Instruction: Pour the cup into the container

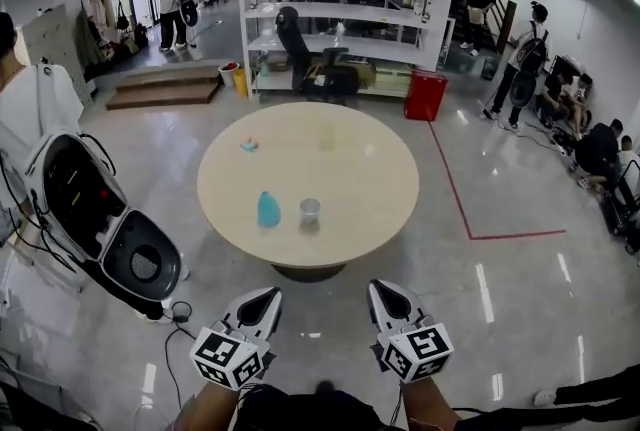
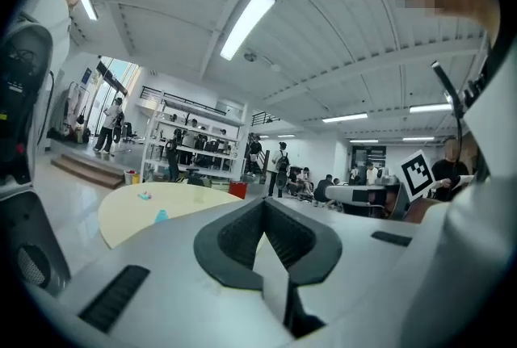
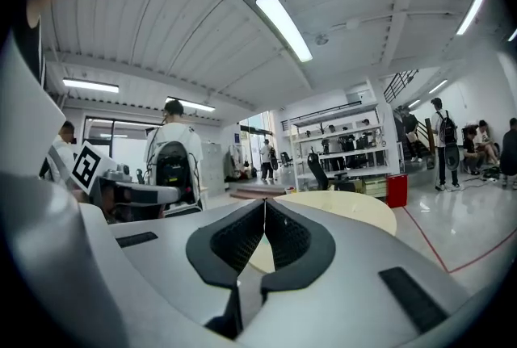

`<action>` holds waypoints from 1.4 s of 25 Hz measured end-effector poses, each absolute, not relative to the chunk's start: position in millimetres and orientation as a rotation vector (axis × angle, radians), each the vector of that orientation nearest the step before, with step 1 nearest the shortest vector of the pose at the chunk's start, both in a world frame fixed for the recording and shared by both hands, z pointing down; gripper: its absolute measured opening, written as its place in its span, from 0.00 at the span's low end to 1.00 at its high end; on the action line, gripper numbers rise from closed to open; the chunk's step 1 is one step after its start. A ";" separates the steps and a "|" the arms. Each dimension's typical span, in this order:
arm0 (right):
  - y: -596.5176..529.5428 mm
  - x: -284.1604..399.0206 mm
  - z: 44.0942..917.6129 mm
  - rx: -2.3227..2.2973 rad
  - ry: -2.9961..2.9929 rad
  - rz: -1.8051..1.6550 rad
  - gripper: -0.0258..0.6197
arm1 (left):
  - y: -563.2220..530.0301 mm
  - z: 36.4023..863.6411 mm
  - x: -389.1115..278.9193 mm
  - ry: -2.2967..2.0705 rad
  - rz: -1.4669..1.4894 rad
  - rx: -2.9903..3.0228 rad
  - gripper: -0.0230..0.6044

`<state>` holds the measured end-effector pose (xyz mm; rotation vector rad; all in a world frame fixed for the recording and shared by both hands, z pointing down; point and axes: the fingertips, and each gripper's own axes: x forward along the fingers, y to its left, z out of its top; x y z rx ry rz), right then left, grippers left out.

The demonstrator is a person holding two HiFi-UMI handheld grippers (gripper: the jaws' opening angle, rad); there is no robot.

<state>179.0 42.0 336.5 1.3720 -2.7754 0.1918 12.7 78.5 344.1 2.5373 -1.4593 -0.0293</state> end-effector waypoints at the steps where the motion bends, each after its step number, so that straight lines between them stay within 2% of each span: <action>1: 25.4 175.9 338.5 1.359 -2.783 0.208 0.05 | 62.0 344.1 11.2 -1.464 -0.014 2.530 0.04; 7: -64.7 143.8 364.0 1.335 -2.762 0.249 0.05 | -32.6 363.2 -15.9 -1.444 -0.014 2.512 0.04; 19: -188.7 61.8 369.9 1.480 -2.664 0.256 0.05 | -162.3 368.3 -120.6 -1.349 0.006 2.568 0.04; 26: -259.3 48.1 396.1 1.447 -2.619 0.263 0.07 | -234.0 392.2 -129.6 -1.329 0.001 2.535 0.04; 28: -273.0 46.7 407.5 1.399 -2.630 0.288 0.16 | -247.9 401.8 -128.0 -1.320 0.011 2.522 0.04; 32: -286.6 43.8 439.6 1.267 -2.632 0.368 0.25 | -257.1 423.2 -129.7 -1.356 0.062 2.436 0.04; 33: -288.0 44.4 454.9 1.235 -2.628 0.397 0.30 | -258.7 436.5 -132.8 -1.383 0.099 2.395 0.04; 35: -290.9 46.8 488.3 1.173 -2.614 0.449 0.46 | -263.4 463.5 -140.7 -1.443 0.142 2.310 0.04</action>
